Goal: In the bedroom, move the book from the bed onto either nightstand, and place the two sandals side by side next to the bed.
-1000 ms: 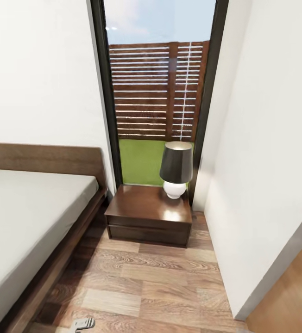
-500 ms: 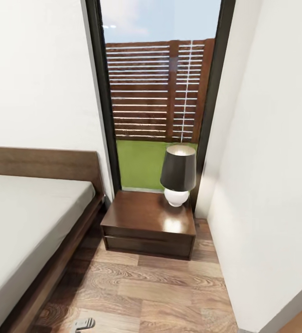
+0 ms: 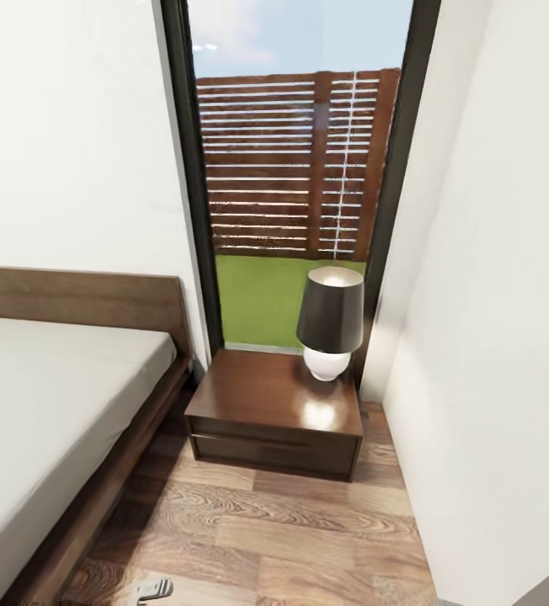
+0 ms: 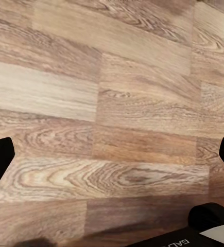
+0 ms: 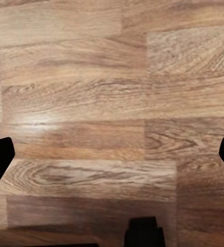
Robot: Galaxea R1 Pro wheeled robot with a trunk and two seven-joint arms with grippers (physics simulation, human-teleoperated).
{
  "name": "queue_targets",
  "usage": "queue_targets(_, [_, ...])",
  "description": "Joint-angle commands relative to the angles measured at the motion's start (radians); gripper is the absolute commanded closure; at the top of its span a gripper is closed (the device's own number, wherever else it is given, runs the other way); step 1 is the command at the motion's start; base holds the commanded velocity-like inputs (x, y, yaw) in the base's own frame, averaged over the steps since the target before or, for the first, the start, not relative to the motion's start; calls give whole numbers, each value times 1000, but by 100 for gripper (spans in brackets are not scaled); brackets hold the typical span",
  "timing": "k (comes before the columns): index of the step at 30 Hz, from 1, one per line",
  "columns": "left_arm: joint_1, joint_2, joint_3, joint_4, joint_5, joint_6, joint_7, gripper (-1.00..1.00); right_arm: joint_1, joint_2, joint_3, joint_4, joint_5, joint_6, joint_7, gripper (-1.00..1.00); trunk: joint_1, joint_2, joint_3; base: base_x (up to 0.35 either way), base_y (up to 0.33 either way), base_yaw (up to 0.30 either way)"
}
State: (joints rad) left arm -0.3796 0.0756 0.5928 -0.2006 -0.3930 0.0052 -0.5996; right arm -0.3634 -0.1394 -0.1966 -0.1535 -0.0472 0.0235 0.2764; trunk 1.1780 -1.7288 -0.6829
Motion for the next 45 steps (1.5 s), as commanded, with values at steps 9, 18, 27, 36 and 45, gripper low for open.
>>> queue_targets(9, [-1, 0, 9, 0, -9, 0, -5, -100, 0, 0, -4, -1, -5, 2, 6, -100, 0, 0, -1, 0, 0, 271])
queue_targets(18, [-1, 0, 8, 0, -9, 0, -5, -100, 0, 0, -4, 0, -5, 2, 5, -100, 0, 0, -1, 0, 0, 293])
queue_targets(27, [-1, 0, 8, 0, -9, 0, -5, -100, 0, 0, -4, 0, -5, 2, 5, -100, 0, 0, -1, 0, 0, 293])
queue_targets(36, [-1, 0, 7, 0, -9, 1, -5, -100, 0, 0, -4, 0, -6, 2, 5, -100, 0, 0, -1, 0, 0, 293])
queue_targets(45, [-1, 0, 7, 0, -9, 1, -6, -100, 0, 0, -4, 0, -6, 2, 4, -100, 0, 0, -1, 0, 0, 293])
